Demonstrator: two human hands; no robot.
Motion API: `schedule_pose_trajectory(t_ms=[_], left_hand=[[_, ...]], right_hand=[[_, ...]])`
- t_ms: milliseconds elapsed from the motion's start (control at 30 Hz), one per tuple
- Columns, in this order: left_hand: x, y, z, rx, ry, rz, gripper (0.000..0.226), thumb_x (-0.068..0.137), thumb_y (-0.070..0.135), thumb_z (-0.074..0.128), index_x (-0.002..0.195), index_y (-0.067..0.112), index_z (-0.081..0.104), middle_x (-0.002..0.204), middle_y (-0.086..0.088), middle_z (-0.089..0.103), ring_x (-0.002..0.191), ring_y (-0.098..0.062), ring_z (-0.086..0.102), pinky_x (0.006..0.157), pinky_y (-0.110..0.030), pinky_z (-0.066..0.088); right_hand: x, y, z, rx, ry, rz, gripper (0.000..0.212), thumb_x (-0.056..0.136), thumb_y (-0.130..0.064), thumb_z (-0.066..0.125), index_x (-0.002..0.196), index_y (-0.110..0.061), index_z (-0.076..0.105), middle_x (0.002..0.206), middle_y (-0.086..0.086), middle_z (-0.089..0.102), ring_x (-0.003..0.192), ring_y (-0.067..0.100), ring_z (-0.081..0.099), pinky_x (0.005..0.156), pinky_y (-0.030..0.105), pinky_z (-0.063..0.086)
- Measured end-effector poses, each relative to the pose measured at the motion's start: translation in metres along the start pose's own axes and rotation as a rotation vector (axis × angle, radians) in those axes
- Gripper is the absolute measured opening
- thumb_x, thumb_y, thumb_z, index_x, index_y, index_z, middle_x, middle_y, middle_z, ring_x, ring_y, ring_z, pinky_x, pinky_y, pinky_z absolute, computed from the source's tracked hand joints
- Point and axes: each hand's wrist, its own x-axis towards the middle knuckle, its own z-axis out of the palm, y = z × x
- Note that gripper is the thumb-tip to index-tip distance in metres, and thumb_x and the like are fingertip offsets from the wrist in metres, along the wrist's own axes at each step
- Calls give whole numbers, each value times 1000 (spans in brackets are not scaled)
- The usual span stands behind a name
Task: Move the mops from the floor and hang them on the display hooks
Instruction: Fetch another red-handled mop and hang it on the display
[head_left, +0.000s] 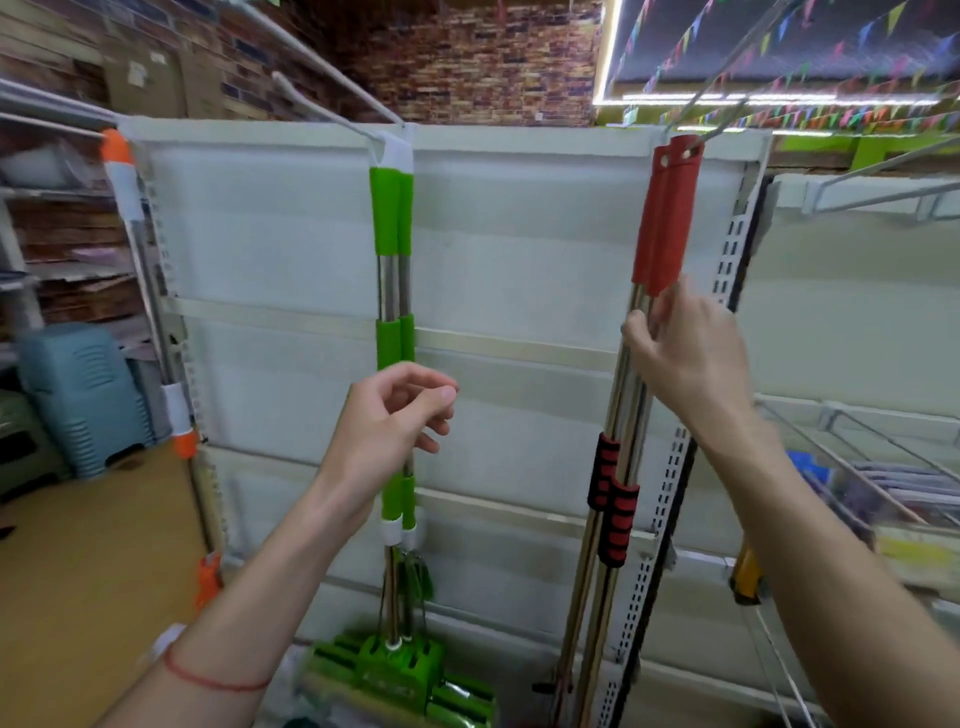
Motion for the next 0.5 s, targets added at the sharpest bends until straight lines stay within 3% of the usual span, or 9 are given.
schedule_pose_trajectory(t_ms=[167, 233, 333, 500], left_hand=[[-32, 0, -63, 56, 181, 89, 9, 96, 5, 69, 93, 12, 74, 71, 3, 71, 67, -13, 66, 59, -26, 54], [-51, 0, -94, 95, 247, 114, 4, 94, 10, 72, 96, 8, 74, 73, 2, 70, 67, -12, 65, 59, -25, 54], [-83, 1, -146, 187, 333, 137, 20, 86, 21, 71, 98, 5, 72, 77, -4, 70, 69, -11, 65, 60, -25, 53], [-144, -4, -251, 367, 475, 77, 11, 87, 27, 72, 95, 20, 72, 84, 2, 73, 78, -12, 67, 70, -31, 54]], right_hand=[[-59, -68, 22, 272, -293, -132, 18, 87, -27, 63, 73, -19, 56, 62, -6, 57, 58, 8, 52, 53, 30, 39], [-84, -100, 43, 364, -416, -197, 19, 88, -27, 65, 72, -19, 57, 59, -9, 57, 56, 6, 51, 55, 26, 38], [-125, -155, 82, 498, -596, -281, 19, 89, -26, 68, 73, -21, 60, 59, -9, 59, 55, 5, 54, 57, 22, 39], [-200, -258, 139, 719, -839, -388, 11, 92, -25, 68, 82, -22, 64, 68, -10, 64, 66, 7, 61, 59, 22, 43]])
